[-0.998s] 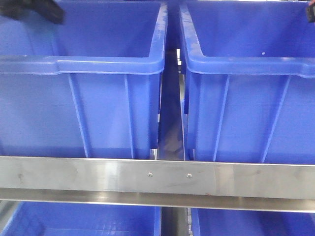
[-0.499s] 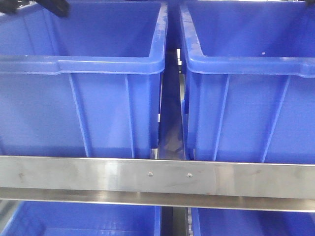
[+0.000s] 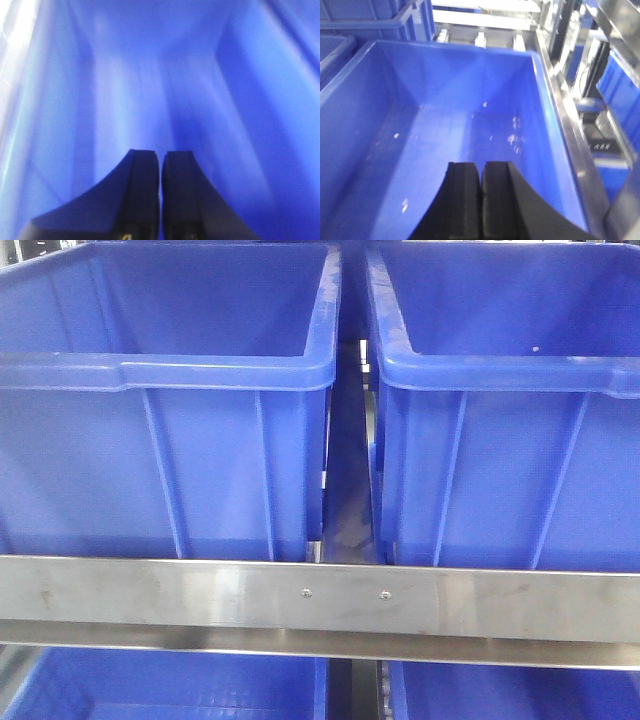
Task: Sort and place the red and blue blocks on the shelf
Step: 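Open both grippers to drop the cubes into the bins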
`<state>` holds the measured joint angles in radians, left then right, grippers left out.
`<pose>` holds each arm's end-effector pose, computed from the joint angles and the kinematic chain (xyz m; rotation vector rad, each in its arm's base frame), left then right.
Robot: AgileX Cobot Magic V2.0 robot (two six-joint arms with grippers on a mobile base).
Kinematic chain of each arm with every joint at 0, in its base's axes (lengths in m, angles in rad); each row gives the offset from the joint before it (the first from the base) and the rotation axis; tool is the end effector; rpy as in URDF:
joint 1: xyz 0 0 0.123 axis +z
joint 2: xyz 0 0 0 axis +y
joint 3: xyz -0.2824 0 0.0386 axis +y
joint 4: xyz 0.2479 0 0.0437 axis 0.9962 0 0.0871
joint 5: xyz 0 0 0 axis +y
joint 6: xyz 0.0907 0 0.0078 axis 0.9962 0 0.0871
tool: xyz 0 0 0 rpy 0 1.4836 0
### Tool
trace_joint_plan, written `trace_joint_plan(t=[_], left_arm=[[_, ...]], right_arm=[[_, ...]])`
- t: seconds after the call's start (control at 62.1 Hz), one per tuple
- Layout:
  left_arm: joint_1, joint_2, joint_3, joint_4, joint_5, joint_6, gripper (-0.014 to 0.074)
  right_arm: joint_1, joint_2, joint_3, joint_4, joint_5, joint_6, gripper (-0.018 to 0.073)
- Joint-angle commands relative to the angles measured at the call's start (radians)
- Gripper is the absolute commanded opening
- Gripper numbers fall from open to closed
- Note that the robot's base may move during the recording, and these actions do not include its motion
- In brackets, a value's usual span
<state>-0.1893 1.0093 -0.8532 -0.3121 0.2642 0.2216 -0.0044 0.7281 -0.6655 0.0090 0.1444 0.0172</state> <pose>0.2147 -0.0486 0.3585 0.1583 1.8923 -0.2596 0.1554 -0.0006 0.3568 0.0248 1.6904 0.0174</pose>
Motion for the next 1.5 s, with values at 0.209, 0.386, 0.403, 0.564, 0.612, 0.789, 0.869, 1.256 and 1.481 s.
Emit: trace_joint_plan(t=[0.209, 0.386, 0.403, 0.564, 0.612, 0.789, 0.869, 1.256, 1.481], left_arm=[[0.003, -0.224, 0.198, -0.023, -0.273, -0.011, 0.0125], [0.003, -0.368, 0.335, -0.062, -0.367, -0.011, 0.0125], [0.003, -0.38, 0.343, -0.062, -0.37, -0.011, 0.0125], [0.003, -0.496, 0.422, -0.06, -0.37, -0.011, 0.0125], [0.003, -0.52, 0.444, -0.06, -0.37, -0.011, 0.0125], [0.005, -0.557, 0.508, -0.06, -0.446, -0.011, 0.0127], [0.005, -0.557, 0.526, -0.06, -0.496, -0.011, 0.0126], [0.005, -0.557, 0.527, -0.06, -0.505, -0.011, 0.0125], [0.005, -0.557, 0.527, -0.06, -0.505, -0.011, 0.0125]], right_arm=[[-0.008, -0.201, 0.147, 0.067, -0.134, -0.008, 0.0056], [-0.008, -0.336, 0.226, 0.067, -0.144, -0.008, 0.0056], [-0.008, -0.347, 0.231, 0.067, -0.144, -0.008, 0.0056], [-0.008, -0.456, 0.269, 0.098, -0.118, -0.008, 0.0056], [-0.008, -0.478, 0.272, 0.115, -0.088, -0.008, 0.0056], [-0.008, -0.515, 0.29, 0.117, -0.055, -0.008, 0.0056], [-0.008, -0.515, 0.29, 0.117, -0.055, -0.008, 0.0056], [-0.008, -0.515, 0.29, 0.117, -0.055, -0.008, 0.0056], [-0.008, -0.515, 0.29, 0.117, -0.055, -0.008, 0.0056]])
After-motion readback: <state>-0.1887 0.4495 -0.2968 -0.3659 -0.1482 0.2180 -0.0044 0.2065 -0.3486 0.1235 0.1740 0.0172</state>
